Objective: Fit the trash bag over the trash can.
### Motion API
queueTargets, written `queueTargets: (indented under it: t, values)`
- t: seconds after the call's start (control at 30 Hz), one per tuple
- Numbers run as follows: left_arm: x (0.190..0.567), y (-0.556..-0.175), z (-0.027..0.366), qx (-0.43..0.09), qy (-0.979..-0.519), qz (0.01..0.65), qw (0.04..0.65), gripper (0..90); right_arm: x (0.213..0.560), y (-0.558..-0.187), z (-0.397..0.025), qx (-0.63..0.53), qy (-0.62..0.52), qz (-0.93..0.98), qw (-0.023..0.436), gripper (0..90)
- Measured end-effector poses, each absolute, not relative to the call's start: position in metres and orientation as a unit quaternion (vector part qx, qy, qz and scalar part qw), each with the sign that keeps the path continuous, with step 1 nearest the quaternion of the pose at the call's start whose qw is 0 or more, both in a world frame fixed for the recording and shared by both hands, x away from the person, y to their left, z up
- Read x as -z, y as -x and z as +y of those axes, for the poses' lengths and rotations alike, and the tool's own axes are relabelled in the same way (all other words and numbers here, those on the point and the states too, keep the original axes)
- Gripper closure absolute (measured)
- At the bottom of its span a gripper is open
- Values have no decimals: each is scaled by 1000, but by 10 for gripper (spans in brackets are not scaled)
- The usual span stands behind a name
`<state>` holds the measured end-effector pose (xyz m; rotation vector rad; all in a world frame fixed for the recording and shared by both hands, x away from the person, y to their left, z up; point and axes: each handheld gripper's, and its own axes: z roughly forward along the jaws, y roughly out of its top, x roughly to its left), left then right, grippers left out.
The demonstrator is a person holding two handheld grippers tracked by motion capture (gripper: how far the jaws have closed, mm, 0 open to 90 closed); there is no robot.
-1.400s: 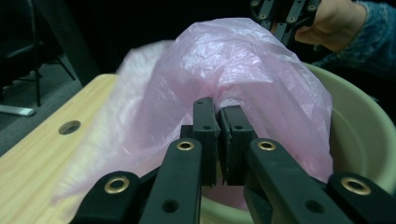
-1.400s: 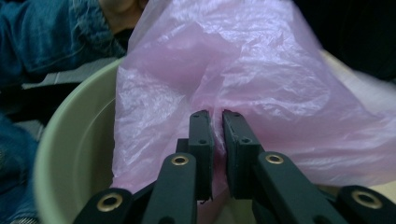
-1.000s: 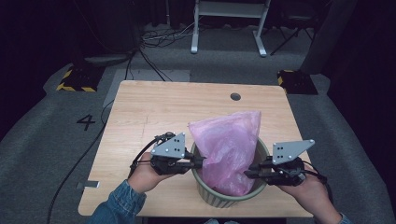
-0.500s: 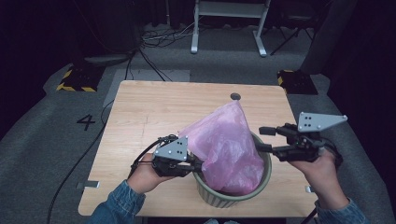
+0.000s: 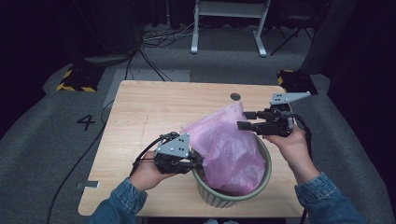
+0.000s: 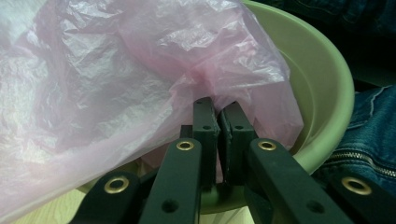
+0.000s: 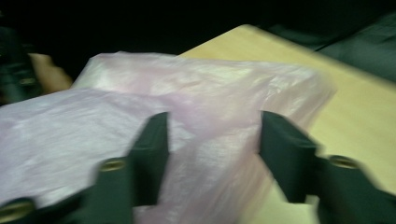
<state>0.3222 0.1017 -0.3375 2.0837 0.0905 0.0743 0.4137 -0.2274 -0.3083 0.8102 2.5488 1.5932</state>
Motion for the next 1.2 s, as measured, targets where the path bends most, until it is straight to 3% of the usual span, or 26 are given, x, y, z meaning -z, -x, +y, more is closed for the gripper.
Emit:
queueTargets:
  t: [0.1, 0.13, 0.23, 0.33, 0.63, 0.83, 1.2]
  values:
    - [338, -324, 110, -38, -853, 54, 517, 811, 308, -406, -224, -501, -244, 830, 10, 845]
    - [337, -324, 113, -43, -850, 61, 522, 767, 307, -400, -224, -502, -230, 833, 14, 872]
    - [333, -325, 120, -57, -836, 79, 540, 579, 303, -382, -221, -499, -195, 843, 44, 876]
    - [324, -325, 131, -77, -812, 94, 570, 527, 303, -360, -217, -488, -155, 856, 76, 875]
    - [308, -334, 141, -92, -788, 111, 598, 473, 315, -320, -210, -473, -111, 866, 117, 854]
    - [305, -336, 147, -90, -786, 110, 601, 447, 309, -323, -226, -476, -132, 857, 146, 855]
    - [274, -318, 151, -132, -763, 89, 626, 451, 277, -325, -238, -497, -138, 835, 191, 857]
